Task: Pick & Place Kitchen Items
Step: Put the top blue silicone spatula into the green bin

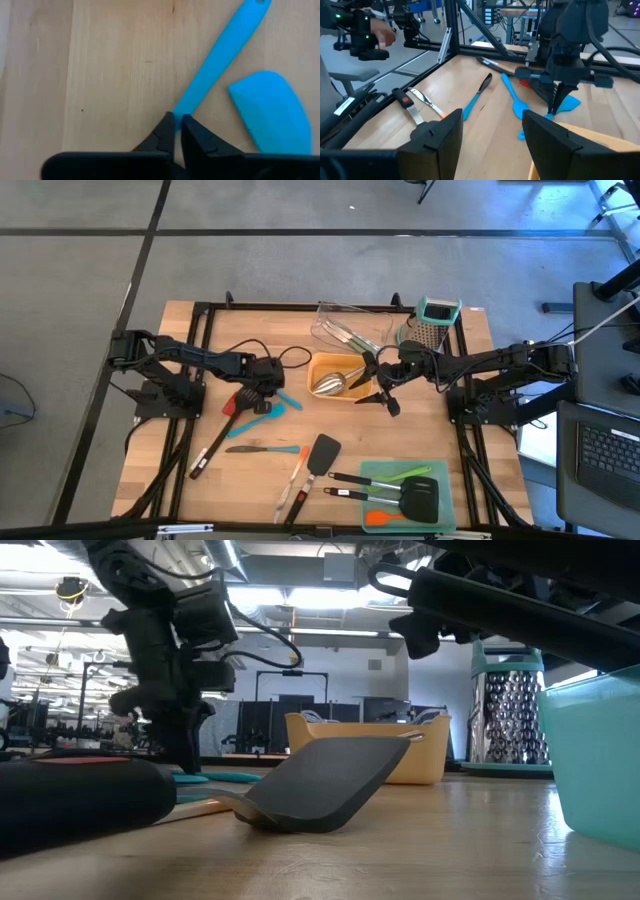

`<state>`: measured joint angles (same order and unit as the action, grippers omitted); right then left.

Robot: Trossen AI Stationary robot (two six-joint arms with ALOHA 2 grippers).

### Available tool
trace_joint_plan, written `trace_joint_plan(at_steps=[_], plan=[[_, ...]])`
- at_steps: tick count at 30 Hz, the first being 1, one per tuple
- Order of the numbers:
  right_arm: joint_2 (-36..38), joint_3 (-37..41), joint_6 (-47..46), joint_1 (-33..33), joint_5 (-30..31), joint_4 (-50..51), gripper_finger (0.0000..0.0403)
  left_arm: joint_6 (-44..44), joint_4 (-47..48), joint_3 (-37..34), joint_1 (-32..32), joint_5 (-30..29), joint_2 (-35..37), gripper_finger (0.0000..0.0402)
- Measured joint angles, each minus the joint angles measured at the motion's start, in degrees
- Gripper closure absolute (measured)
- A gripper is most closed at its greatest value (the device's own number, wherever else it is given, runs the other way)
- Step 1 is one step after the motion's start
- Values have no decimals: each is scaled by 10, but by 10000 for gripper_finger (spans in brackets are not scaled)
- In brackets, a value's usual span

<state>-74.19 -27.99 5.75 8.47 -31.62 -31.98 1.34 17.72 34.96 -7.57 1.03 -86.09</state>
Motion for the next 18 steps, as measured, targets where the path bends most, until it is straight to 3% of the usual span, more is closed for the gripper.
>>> trace_joint_plan(at_steps=[5,8,18], plan=[[0,-9,-10,0,0,-1,196,-52,18,27,-15,67,-4,399],[0,-9,-11,0,-1,-1,196,-61,18,30,-18,76,-5,400],[0,-9,-33,0,-1,13,196,33,22,43,-7,-58,10,399]])
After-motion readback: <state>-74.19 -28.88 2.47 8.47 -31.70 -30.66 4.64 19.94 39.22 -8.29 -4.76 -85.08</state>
